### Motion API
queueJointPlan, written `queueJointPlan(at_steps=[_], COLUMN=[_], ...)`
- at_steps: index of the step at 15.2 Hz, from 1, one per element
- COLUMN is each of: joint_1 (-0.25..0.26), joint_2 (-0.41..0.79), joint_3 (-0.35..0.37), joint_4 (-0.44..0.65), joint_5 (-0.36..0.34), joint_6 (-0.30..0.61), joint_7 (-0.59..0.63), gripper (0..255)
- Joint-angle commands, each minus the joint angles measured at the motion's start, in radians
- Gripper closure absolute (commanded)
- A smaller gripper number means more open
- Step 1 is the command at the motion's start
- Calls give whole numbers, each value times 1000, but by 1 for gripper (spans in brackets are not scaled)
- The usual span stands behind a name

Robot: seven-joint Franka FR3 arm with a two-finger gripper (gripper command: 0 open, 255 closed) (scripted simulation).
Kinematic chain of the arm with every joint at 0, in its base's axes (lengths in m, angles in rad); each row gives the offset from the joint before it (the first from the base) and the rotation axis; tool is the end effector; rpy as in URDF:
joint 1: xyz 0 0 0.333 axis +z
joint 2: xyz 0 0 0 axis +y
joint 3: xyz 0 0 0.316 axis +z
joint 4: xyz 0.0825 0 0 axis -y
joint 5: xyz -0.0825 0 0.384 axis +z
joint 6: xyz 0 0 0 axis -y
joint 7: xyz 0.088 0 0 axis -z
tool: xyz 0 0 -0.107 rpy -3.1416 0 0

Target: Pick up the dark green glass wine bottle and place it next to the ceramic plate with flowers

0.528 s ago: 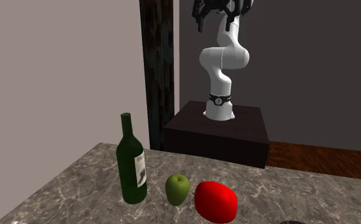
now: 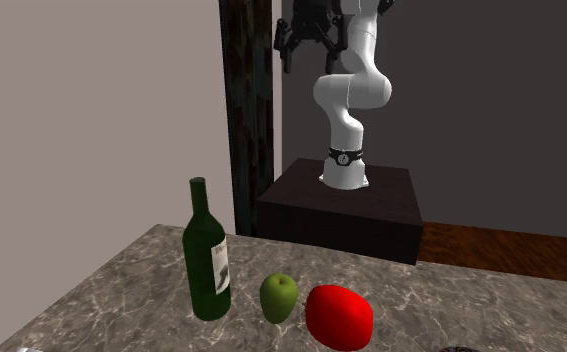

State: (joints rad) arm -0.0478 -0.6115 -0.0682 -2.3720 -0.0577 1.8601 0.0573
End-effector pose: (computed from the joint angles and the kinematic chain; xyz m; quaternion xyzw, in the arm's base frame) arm 0.3739 -0.0519 0.5494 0.9960 -0.0744 0.0491 0.0096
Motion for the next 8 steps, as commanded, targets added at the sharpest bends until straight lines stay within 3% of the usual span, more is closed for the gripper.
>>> queueJointPlan(at_steps=[1,8], joint_1=[-4,-20], joint_2=[71,300], joint_3=[-23,-109], joint_4=[18,81], joint_5=[-8,-13], joint_6=[50,197], joint_7=[-30,-152], gripper=[0,0])
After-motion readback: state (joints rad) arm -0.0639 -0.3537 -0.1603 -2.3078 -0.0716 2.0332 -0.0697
